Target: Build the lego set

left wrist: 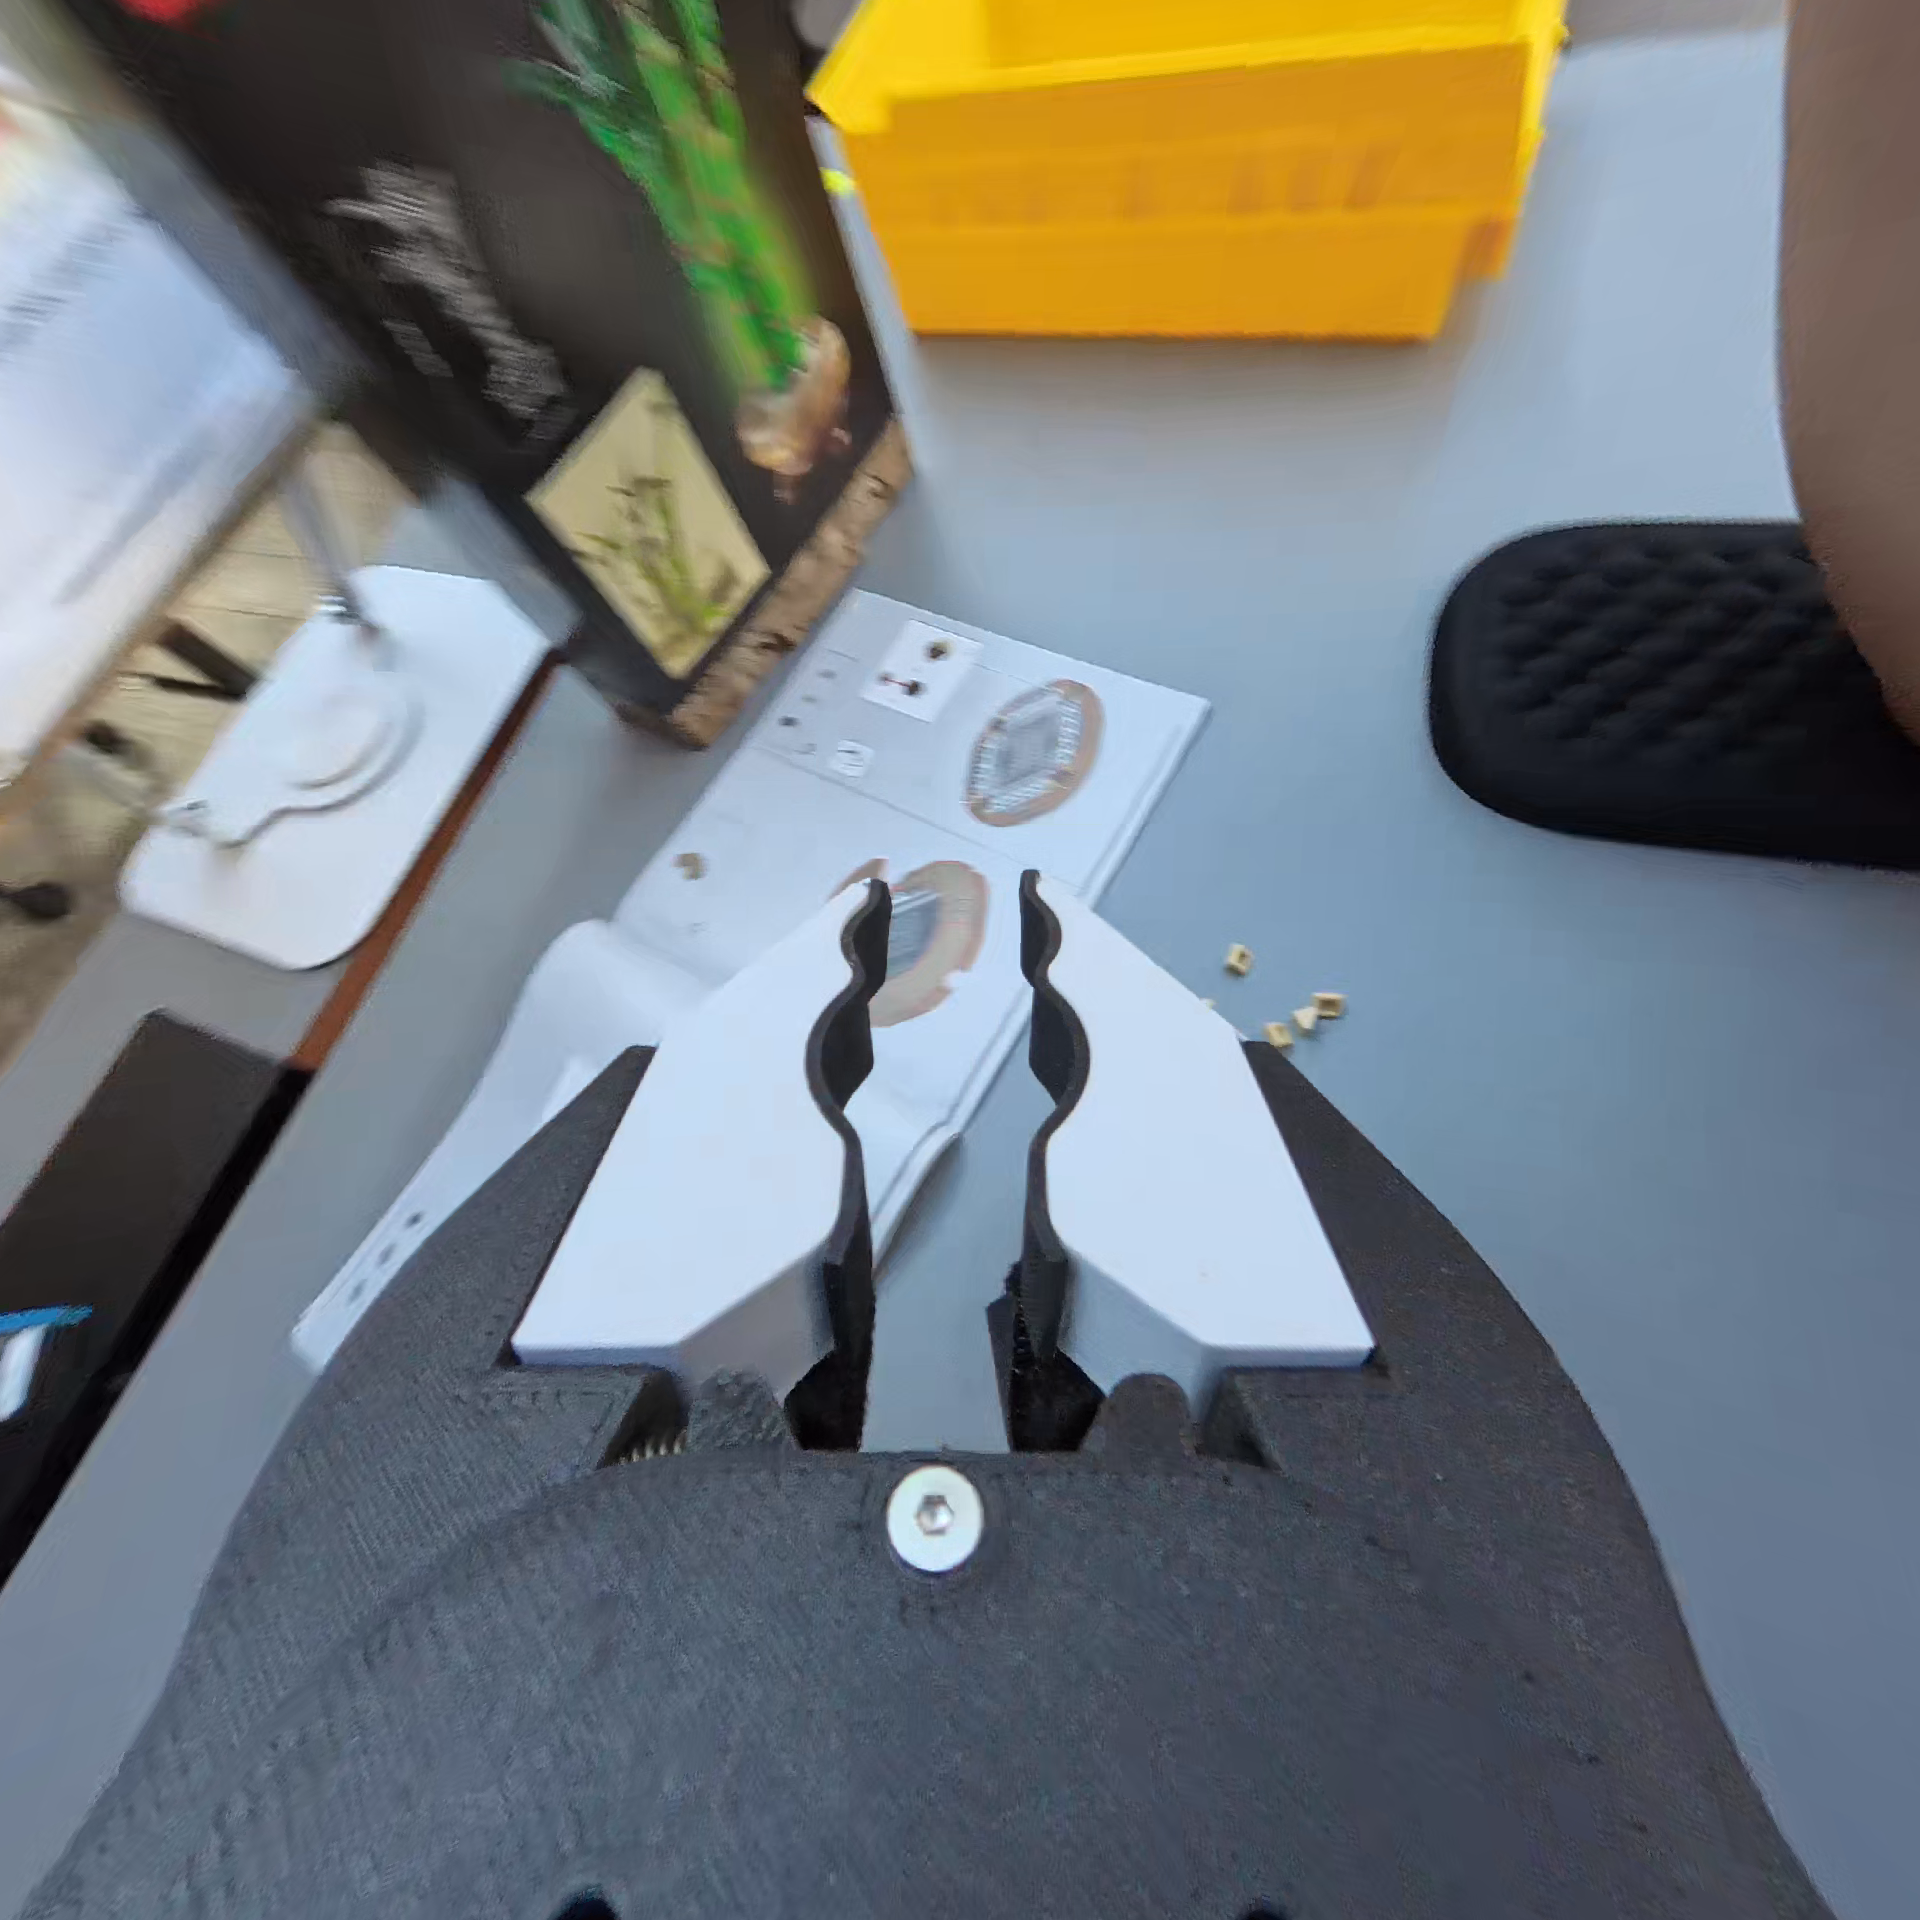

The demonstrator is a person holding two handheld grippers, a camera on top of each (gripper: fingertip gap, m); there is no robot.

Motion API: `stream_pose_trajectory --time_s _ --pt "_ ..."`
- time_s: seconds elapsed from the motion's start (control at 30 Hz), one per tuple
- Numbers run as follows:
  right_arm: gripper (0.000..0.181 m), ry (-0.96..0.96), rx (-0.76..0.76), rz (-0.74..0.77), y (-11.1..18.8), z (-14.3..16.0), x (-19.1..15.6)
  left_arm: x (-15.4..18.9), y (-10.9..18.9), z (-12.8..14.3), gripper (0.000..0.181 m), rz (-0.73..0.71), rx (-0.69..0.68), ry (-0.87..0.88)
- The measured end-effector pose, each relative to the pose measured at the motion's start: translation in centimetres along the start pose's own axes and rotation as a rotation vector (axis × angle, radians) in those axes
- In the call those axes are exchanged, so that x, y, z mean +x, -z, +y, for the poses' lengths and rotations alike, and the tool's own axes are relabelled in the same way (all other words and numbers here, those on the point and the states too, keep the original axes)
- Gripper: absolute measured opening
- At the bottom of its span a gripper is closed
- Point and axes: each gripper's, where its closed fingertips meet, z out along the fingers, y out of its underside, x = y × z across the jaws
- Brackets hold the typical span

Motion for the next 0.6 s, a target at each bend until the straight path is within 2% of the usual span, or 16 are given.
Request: stream_pose_trajectory --time_s 0.07,0.13,0.2,0.27,0.33,0.4,0.47,0.6 --pt "0.041 -0.007 0.004 0.002 0.1 0.0 0.2 -4.3 5.5 0.1 0.028 -0.215 0.117 0.077" --pt "0.041 -0.010 0.006 0.001 0.3 0.0 0.3 -9.4 12.2 2.1 0.034 -0.480 0.213 0.175" --pt "0.041 -0.010 0.017 0.000 0.5 -0.1 0.4 -13.7 19.1 5.9 0.032 -0.657 0.248 0.316" --pt "0.041 -0.027 0.036 -0.006 0.6 -0.4 0.5 -16.4 24.5 10.7 0.026 -0.722 0.197 0.444" --pt "0.041 -0.051 0.052 -0.019 0.5 -0.5 0.6 -18.4 28.7 15.7 0.031 -0.784 0.109 0.533" --pt "0.041 -0.069 0.052 -0.028 0.4 -0.4 0.5 -20.2 31.5 21.0 0.035 -0.863 -0.042 0.594" --pt "0.041 -0.060 0.043 -0.023 0.3 -0.3 0.5 -21.2 33.1 25.9 0.031 -0.906 -0.229 0.615" --pt "0.041 -0.047 0.034 -0.016 0.3 -0.3 0.3 -22.1 32.2 31.7 0.023 -0.829 -0.438 0.605"
